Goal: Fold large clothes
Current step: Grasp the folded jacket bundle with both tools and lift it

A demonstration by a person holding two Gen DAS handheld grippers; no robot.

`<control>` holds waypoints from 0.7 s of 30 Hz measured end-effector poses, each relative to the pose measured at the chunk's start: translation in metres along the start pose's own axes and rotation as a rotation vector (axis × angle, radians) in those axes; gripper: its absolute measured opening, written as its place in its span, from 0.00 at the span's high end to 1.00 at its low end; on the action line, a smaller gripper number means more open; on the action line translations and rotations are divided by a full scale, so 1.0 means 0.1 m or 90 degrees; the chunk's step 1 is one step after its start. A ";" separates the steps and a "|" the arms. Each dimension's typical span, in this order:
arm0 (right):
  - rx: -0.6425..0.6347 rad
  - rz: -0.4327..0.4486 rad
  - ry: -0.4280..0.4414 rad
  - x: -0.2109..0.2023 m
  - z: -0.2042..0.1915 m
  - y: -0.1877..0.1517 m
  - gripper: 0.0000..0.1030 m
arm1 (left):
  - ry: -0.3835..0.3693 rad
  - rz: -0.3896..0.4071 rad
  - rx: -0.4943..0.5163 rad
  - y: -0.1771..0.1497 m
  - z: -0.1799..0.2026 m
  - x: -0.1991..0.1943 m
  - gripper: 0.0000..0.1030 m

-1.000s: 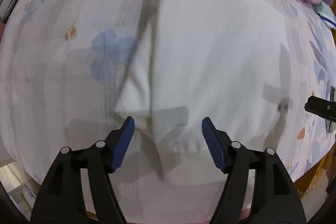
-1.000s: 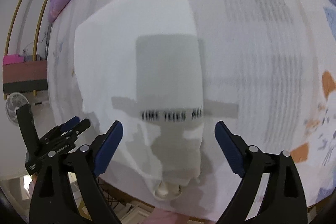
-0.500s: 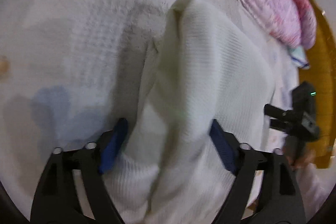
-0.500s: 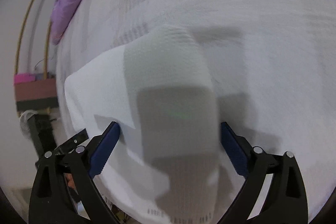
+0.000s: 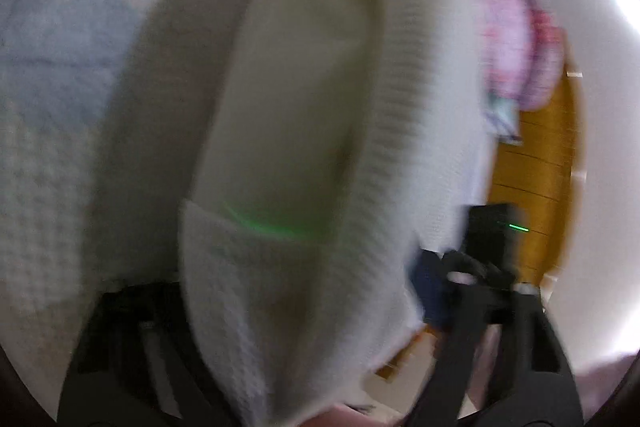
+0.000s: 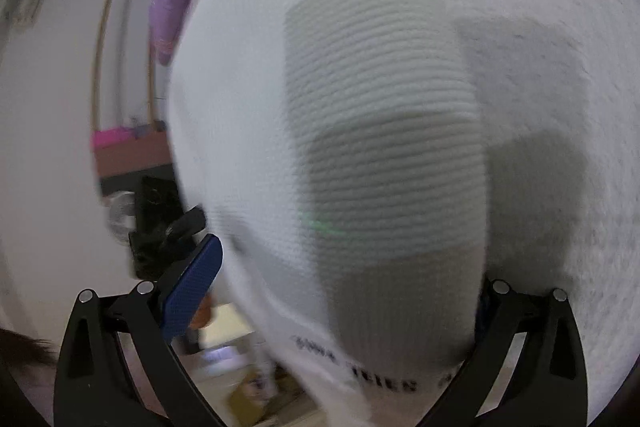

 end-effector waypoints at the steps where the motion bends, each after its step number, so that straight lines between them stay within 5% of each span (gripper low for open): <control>1: -0.012 -0.004 -0.041 0.04 -0.06 0.02 0.09 | 0.021 0.006 0.009 -0.02 0.04 -0.04 0.53; 4: -0.021 0.035 -0.124 -0.07 -0.15 -0.01 0.47 | 0.057 0.027 0.032 -0.09 0.17 -0.10 0.68; 7: -0.020 0.055 -0.130 -0.22 -0.31 -0.04 0.65 | 0.149 0.043 0.105 -0.15 0.49 -0.16 0.73; 13: -0.030 0.065 -0.137 -0.45 -0.72 -0.17 0.69 | 0.175 0.046 0.105 -0.43 0.86 -0.51 0.75; 21: -0.037 0.059 -0.148 -1.10 -1.25 -0.87 0.69 | 0.194 0.042 0.125 -1.06 1.43 -1.05 0.75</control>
Point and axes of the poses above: each gripper's, at about its wrist camera, not at the fingertips, and x roughly the way its jaws point, z to its right, y to its top, the point moved 5 cm from there along x, roughly the way its jaws point, and after that the axes turned 8 degrees about y, right-handed, at the moved point
